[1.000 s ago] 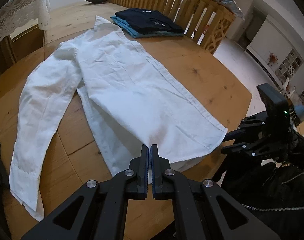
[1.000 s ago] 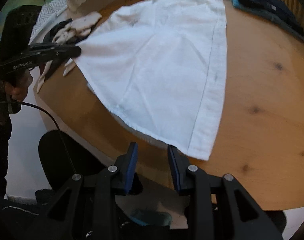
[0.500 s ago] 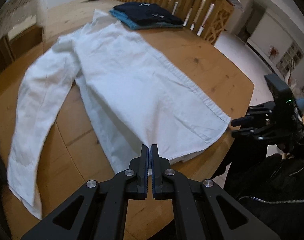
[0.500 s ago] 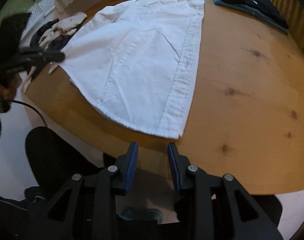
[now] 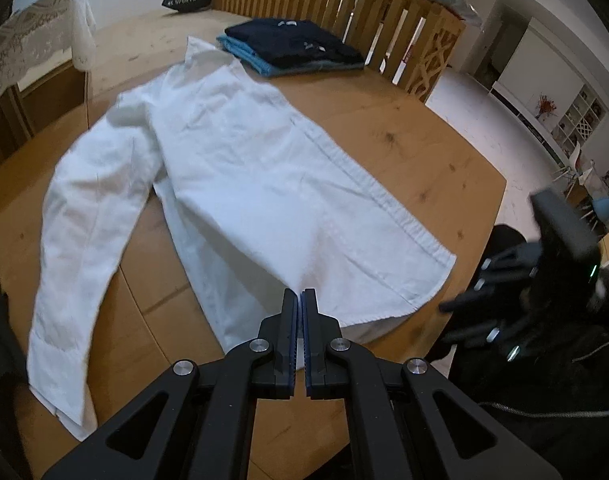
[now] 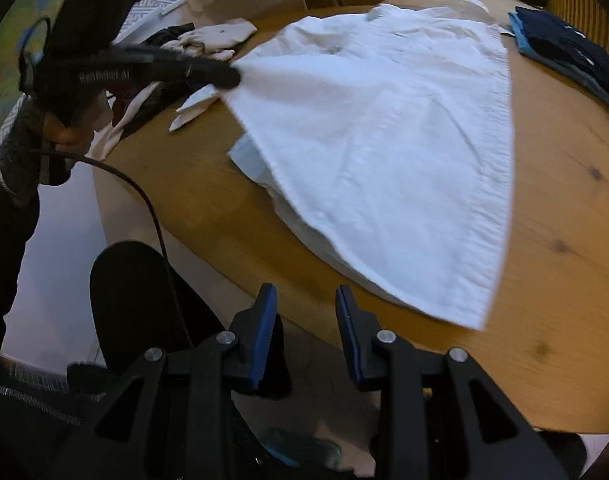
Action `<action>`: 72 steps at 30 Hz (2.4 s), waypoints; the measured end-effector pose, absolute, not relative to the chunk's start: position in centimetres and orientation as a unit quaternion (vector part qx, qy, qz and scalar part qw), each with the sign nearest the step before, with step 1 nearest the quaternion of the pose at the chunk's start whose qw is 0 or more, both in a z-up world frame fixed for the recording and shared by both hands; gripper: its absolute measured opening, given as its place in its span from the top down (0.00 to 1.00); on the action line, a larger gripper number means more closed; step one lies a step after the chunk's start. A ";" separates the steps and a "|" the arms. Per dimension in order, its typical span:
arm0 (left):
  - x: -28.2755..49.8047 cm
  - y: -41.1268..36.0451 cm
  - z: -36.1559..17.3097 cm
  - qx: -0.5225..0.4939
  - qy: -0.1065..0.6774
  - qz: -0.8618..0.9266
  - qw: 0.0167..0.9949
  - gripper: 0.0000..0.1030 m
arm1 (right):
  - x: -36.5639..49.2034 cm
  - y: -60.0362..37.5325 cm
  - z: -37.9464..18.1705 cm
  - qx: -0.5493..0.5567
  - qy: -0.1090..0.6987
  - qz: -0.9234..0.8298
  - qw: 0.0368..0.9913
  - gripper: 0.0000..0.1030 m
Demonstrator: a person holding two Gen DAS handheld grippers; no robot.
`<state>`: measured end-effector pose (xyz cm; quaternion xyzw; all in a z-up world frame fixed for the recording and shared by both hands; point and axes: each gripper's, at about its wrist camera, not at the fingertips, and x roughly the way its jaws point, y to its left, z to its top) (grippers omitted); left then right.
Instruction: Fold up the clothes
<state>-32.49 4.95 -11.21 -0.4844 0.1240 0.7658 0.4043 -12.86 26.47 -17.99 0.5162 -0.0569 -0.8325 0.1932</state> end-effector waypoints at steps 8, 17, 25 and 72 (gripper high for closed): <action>-32.2 4.8 -10.9 -0.480 0.130 0.767 0.405 0.98 | -14.8 27.0 -19.0 0.493 -0.080 -0.858 0.118 0.92; -32.0 3.3 -13.3 -0.494 0.128 0.765 0.393 0.98 | -13.9 29.6 -18.9 0.498 0.003 -0.867 -0.001 0.92; -31.5 1.9 -17.4 -0.526 0.106 0.752 0.384 0.98 | -13.5 30.1 -18.6 0.513 0.066 -0.855 -0.039 0.94; -51.1 8.2 -18.5 -0.542 0.044 0.760 0.357 0.64 | -13.1 30.5 -17.6 0.535 0.083 -0.841 0.000 0.92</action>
